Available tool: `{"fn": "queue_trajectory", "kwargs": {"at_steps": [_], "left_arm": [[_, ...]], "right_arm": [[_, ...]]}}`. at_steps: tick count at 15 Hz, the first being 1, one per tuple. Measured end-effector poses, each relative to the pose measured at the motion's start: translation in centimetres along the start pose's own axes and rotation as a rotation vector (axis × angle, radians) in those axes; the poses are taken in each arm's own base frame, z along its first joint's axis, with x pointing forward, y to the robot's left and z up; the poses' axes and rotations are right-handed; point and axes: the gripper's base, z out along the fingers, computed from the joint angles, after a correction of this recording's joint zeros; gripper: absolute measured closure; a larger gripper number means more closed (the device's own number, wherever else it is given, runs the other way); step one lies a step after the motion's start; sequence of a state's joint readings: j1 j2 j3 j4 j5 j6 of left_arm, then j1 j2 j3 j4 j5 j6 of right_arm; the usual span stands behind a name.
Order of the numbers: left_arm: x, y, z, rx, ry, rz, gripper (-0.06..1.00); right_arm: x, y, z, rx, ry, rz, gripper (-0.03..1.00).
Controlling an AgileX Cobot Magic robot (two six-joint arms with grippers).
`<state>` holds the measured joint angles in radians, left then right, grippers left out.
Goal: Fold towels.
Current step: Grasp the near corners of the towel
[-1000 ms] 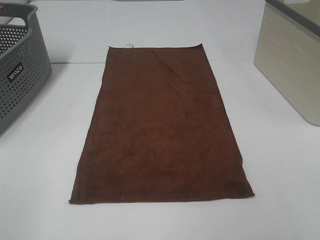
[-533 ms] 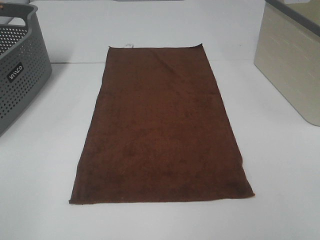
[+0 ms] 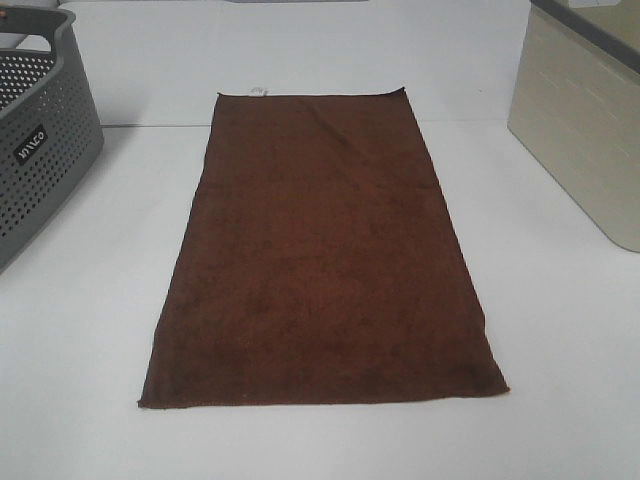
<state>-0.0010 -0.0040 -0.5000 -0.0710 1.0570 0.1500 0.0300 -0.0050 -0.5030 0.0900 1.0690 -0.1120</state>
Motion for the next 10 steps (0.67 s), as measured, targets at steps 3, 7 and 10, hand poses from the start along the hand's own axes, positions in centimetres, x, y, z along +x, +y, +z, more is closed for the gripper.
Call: {"fn": "queue_trajectory", "kwargs": {"at_steps": [3, 7, 10], "left_arm": [[0.0, 0.0, 0.0, 0.0, 0.0, 0.0, 0.2], [0.0, 0.0, 0.0, 0.0, 0.0, 0.0, 0.2], [0.0, 0.0, 0.0, 0.0, 0.0, 0.0, 0.2]], "right_arm": [[0.0, 0.0, 0.0, 0.0, 0.0, 0.0, 0.14], [0.0, 0.0, 0.0, 0.0, 0.0, 0.0, 0.14], [0.0, 0.0, 0.0, 0.0, 0.0, 0.0, 0.14]]}}
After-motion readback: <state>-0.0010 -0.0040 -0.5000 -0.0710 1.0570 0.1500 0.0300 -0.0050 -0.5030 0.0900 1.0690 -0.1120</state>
